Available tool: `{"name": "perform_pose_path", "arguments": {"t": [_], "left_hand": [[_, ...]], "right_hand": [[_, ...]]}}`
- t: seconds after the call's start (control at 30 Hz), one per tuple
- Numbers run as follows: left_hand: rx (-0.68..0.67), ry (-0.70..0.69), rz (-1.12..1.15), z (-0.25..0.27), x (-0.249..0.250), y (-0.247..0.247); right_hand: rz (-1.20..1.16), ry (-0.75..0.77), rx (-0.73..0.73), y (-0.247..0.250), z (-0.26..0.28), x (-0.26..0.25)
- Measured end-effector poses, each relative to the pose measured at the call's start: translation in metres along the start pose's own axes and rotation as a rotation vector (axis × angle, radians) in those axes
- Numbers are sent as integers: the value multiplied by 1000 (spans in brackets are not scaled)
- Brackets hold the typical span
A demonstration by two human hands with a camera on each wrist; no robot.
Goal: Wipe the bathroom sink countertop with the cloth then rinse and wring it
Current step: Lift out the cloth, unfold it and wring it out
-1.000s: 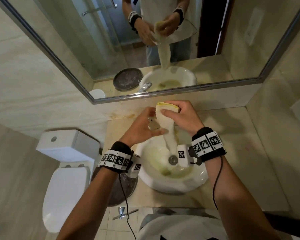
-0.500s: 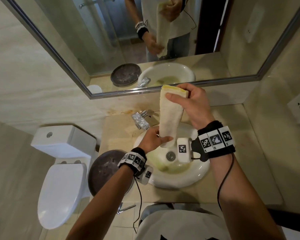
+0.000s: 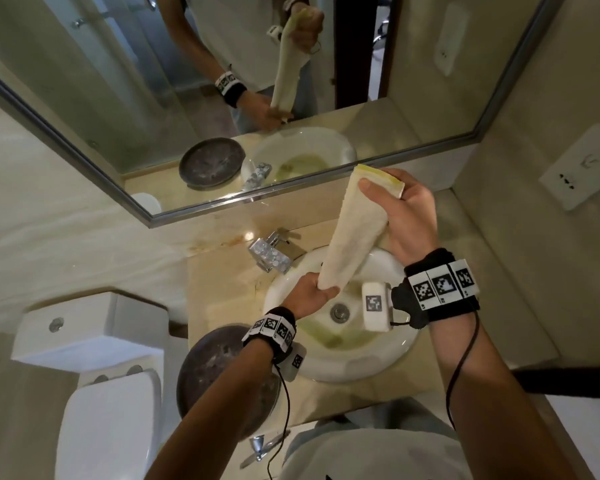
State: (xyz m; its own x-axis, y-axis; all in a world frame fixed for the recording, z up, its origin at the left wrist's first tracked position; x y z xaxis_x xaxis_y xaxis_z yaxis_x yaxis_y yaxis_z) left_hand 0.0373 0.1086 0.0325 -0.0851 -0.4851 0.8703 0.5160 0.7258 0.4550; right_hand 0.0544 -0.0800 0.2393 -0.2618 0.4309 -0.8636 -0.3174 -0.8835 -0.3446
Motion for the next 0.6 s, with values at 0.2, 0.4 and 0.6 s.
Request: {"name": "perform_pose_path", "arguments": {"t": [0.2, 0.4, 0.6], "left_hand": [[-13, -30, 49, 0, -3, 4], [-73, 82, 203, 3, -12, 1], [-54, 125, 204, 10, 0, 6]], "right_hand": [[30, 63, 137, 28, -9, 0], [-63, -3, 33, 34, -44, 14], [-64, -64, 9, 35, -70, 26]]}}
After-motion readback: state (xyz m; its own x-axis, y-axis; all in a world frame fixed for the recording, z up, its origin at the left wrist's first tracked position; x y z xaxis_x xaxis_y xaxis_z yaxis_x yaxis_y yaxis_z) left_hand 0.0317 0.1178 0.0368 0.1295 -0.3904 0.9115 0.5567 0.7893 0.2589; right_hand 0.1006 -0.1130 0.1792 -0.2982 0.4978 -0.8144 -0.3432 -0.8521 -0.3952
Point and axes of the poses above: each hand's wrist, its own z-axis away from the middle knuckle, its own y-axis out of the back of the hand, x = y × z, the point moved 9 cm from there along -z, towards the middle knuckle, and after that the axes turned 15 degrees about -y, right-handed, at the moved point
